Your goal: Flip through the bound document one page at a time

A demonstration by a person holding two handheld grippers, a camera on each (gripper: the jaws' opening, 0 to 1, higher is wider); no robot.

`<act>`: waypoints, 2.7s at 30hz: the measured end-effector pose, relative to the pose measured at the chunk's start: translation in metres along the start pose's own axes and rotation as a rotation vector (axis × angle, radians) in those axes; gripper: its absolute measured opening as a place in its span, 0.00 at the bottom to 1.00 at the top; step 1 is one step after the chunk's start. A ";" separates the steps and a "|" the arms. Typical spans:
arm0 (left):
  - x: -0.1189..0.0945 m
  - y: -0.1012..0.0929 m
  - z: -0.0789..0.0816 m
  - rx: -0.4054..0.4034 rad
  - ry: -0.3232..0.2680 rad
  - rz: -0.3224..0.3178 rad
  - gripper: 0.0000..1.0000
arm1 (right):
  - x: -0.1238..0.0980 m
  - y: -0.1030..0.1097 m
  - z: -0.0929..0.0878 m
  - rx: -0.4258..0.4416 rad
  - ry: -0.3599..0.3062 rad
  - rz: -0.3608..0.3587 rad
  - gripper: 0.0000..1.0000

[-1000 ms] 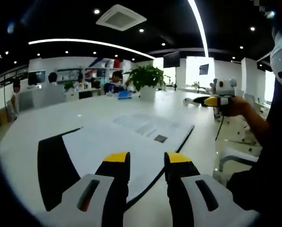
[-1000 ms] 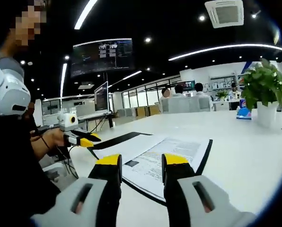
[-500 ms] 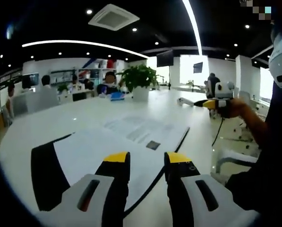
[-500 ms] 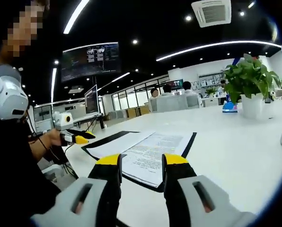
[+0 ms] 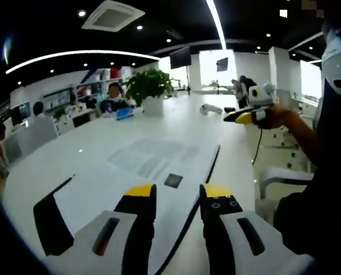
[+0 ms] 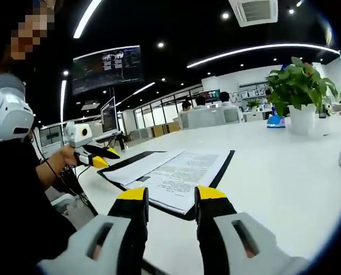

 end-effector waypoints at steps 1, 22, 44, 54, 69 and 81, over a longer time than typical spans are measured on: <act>0.004 -0.001 0.000 0.002 0.023 -0.017 0.35 | -0.001 0.000 0.000 0.000 -0.002 0.000 0.32; 0.121 -0.034 0.015 0.111 0.236 -0.249 0.35 | -0.012 -0.007 -0.017 0.005 0.041 -0.006 0.32; 0.158 -0.035 0.021 0.061 0.269 -0.275 0.32 | -0.010 -0.017 -0.021 0.001 0.047 -0.002 0.32; 0.158 -0.027 0.020 0.048 0.293 -0.262 0.31 | -0.010 -0.018 -0.021 -0.003 0.051 0.001 0.32; 0.159 -0.026 0.020 0.028 0.307 -0.291 0.33 | -0.012 -0.020 -0.023 -0.006 0.061 -0.008 0.32; 0.156 -0.017 0.014 -0.076 0.300 -0.350 0.32 | -0.012 -0.022 -0.024 -0.003 0.059 -0.012 0.31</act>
Point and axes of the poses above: the point that each gripper's makers call its tool centre point, and the gripper's own axes: x roughly forward along the fingers, y roughly to its left, z roughly out of its top, the point moved 8 cm from there along -x, roughly backward along the fingers, and after that the axes turned 5 degrees about -x, right-handed, at the moved point
